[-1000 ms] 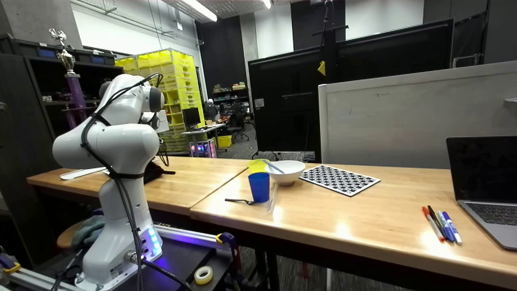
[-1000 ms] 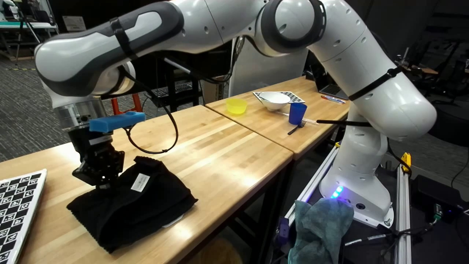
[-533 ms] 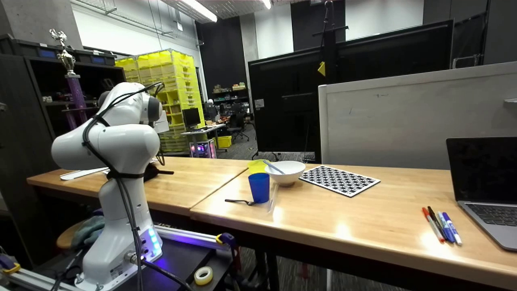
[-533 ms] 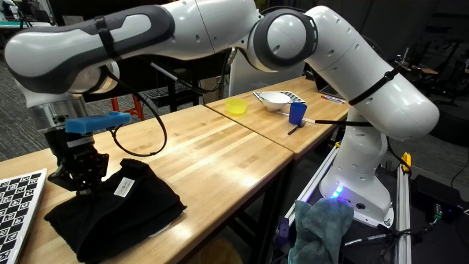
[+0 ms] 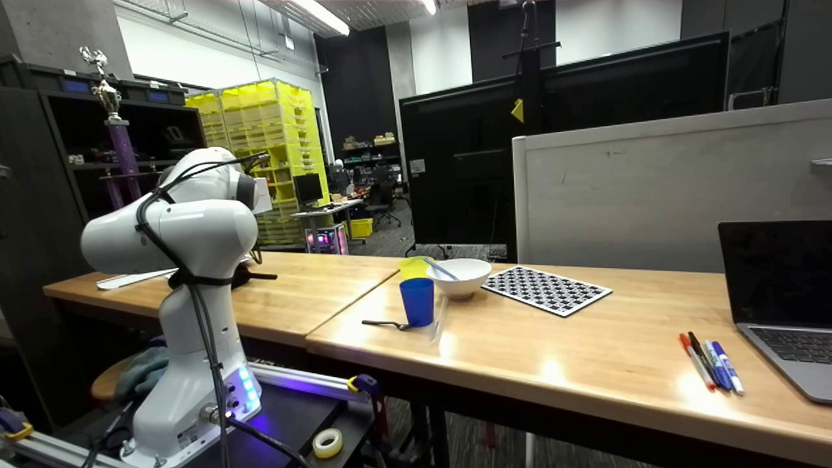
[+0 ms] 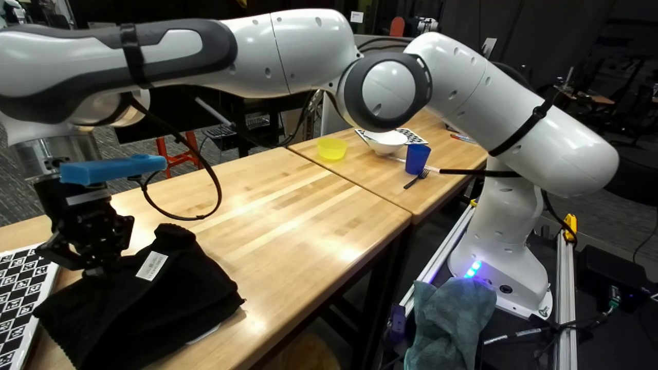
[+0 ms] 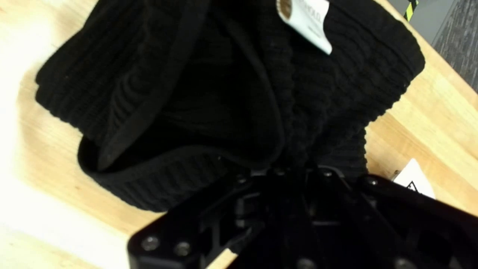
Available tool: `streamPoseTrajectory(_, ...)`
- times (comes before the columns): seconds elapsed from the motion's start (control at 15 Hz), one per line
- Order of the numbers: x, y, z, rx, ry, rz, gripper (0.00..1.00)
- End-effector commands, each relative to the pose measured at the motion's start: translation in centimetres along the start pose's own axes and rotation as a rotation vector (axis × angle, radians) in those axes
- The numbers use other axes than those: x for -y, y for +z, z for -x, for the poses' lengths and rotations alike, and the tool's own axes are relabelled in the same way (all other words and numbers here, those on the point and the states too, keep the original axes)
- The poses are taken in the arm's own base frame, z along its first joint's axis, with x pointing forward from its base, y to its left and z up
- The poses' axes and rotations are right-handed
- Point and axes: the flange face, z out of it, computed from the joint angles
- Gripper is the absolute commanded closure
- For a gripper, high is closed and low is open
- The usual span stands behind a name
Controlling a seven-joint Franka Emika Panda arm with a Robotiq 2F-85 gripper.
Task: Use the black towel to wipe the left side of the table.
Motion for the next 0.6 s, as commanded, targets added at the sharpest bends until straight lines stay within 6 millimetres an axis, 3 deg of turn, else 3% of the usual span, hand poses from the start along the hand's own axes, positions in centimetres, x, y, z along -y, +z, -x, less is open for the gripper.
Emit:
streamPoseTrajectory(0.0, 1.3, -0.5, 0.0, -0.002, 0.028, -0.024, 0.97)
streamPoseTrajectory(0.53, 2.3, -0.5, 0.0, -0.004, 0.053, -0.042, 0.97)
